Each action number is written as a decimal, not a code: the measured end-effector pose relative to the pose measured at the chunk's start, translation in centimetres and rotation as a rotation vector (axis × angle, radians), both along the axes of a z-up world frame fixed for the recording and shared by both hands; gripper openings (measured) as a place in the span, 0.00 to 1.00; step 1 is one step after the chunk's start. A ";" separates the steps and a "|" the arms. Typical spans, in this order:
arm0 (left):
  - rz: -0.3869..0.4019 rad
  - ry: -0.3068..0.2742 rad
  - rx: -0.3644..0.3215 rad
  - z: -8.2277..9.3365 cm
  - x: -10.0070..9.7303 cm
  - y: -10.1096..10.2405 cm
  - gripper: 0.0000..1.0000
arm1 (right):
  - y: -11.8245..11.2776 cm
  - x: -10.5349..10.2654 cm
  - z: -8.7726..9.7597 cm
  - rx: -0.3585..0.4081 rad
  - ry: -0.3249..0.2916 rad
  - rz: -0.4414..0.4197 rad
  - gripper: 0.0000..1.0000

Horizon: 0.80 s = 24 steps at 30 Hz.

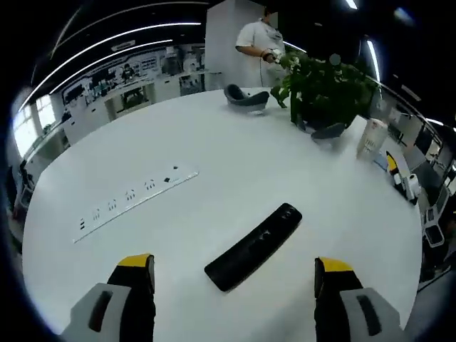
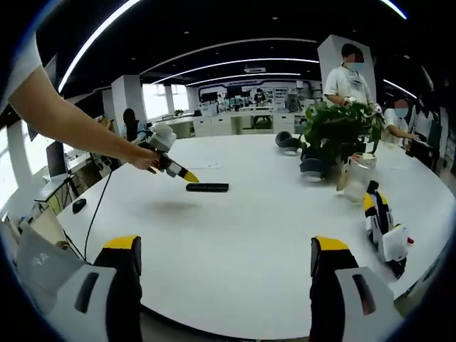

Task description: Press the specified remote control buttons in sequence, fully releasing each button before pressing the next.

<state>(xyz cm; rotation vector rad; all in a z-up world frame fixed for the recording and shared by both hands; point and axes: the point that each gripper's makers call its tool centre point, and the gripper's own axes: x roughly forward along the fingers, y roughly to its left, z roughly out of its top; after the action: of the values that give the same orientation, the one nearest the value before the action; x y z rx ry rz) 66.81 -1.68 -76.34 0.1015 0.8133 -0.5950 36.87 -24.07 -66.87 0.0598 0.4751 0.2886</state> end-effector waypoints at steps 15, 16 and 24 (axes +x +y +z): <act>0.101 -0.129 -0.160 4.8 -4.5 2.3 0.99 | 0.2 -0.2 -0.1 -0.007 0.006 0.010 1.00; 0.108 -0.139 -0.164 5.2 -4.8 2.6 0.99 | 0.2 -0.2 -0.1 -0.007 0.007 0.010 1.00; 0.129 -0.206 -0.203 7.6 -6.7 3.1 1.00 | 0.2 -0.1 0.1 -0.037 -0.011 0.015 1.00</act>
<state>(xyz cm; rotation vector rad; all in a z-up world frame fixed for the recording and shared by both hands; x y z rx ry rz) 60.10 1.47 -68.77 -0.0736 0.5520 -0.5324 36.72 -23.86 -66.81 0.0183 0.4704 0.2941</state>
